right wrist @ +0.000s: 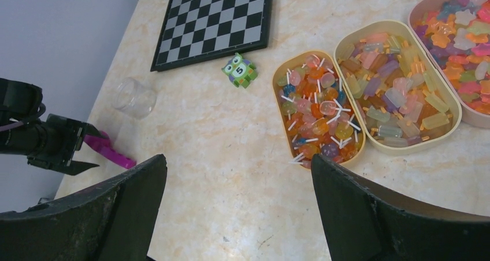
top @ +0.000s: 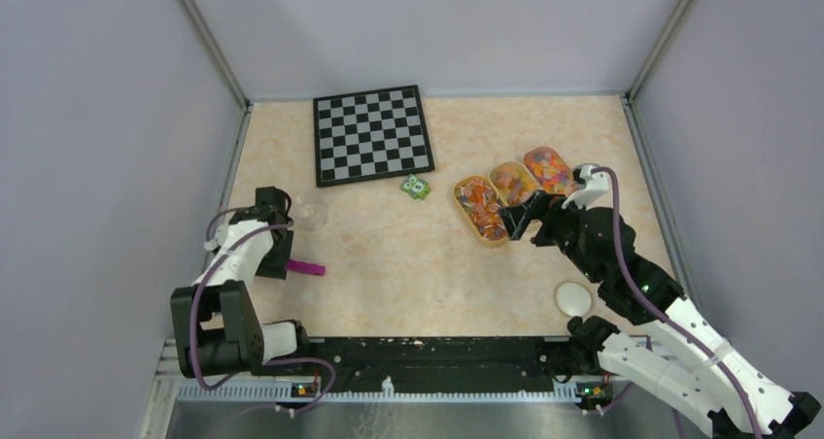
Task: Pack the candies
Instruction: Pick up the spatula from the center of the board.
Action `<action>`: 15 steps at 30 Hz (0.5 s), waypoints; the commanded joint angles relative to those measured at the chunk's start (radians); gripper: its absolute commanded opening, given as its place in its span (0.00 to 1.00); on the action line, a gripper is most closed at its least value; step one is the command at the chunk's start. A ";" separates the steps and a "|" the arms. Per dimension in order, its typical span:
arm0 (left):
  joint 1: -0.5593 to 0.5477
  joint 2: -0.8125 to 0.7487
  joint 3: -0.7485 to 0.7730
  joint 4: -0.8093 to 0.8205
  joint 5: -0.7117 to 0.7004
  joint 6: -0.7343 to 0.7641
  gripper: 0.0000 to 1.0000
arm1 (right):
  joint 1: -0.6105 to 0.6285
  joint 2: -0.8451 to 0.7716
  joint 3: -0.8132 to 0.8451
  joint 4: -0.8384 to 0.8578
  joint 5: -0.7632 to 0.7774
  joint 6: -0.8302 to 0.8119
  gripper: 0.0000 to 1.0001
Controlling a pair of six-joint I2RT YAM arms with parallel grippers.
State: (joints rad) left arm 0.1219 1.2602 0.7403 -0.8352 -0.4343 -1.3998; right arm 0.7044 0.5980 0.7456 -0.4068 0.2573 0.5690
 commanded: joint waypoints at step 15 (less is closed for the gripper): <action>0.005 0.049 -0.076 0.057 0.068 -0.029 0.38 | 0.004 -0.072 -0.034 0.021 -0.003 -0.006 0.92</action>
State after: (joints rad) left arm 0.1219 1.3182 0.6659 -0.7788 -0.3874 -1.4200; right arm 0.7044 0.5476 0.7189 -0.4099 0.2596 0.5686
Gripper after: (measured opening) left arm 0.452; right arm 0.931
